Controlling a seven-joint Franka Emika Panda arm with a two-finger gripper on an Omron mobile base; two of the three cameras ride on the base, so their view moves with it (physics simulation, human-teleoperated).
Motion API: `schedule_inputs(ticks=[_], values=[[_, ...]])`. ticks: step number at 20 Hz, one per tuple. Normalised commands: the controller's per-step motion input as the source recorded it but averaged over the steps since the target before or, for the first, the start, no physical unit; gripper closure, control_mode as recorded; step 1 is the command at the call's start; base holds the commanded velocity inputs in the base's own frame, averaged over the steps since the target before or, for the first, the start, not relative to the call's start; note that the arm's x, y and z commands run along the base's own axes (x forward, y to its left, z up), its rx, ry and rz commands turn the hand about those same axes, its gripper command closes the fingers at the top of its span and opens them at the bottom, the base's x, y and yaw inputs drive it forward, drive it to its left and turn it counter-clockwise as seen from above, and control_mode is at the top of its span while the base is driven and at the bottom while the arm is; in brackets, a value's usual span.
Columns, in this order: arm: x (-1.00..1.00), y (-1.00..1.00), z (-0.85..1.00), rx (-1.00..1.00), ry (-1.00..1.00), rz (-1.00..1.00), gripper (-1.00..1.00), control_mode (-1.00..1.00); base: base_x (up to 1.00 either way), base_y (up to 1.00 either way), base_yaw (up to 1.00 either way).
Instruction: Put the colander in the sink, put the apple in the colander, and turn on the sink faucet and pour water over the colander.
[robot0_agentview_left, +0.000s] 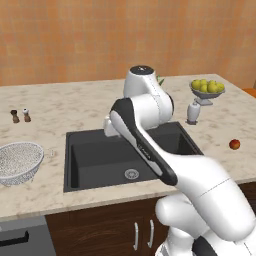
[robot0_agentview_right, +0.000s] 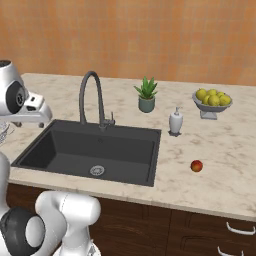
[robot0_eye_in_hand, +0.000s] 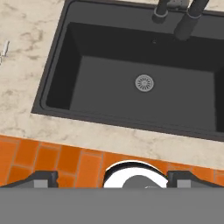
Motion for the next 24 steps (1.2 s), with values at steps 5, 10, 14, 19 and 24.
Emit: schedule_inputs(ticks=[5, 10, 14, 19, 24], values=[[0.02, 1.0, -0.26, 0.0, 0.04, -0.02, -1.0, -1.0, 0.0, 0.0, 0.0], [0.0, 0.94, -0.27, 0.0, 0.0, -0.07, -1.0, -1.0, 0.0, 0.0, 0.0], [0.05, 0.78, -0.34, 0.02, 0.03, -0.08, -1.0, -1.0, 0.0, 0.0, 0.0], [0.22, 0.76, -0.35, 0.03, 0.06, -0.07, -1.0, -1.0, 0.0, 0.0, 0.0], [0.36, 0.65, -0.34, 0.05, 0.1, -0.08, -1.0, -1.0, 0.0, 0.0, 0.0]])
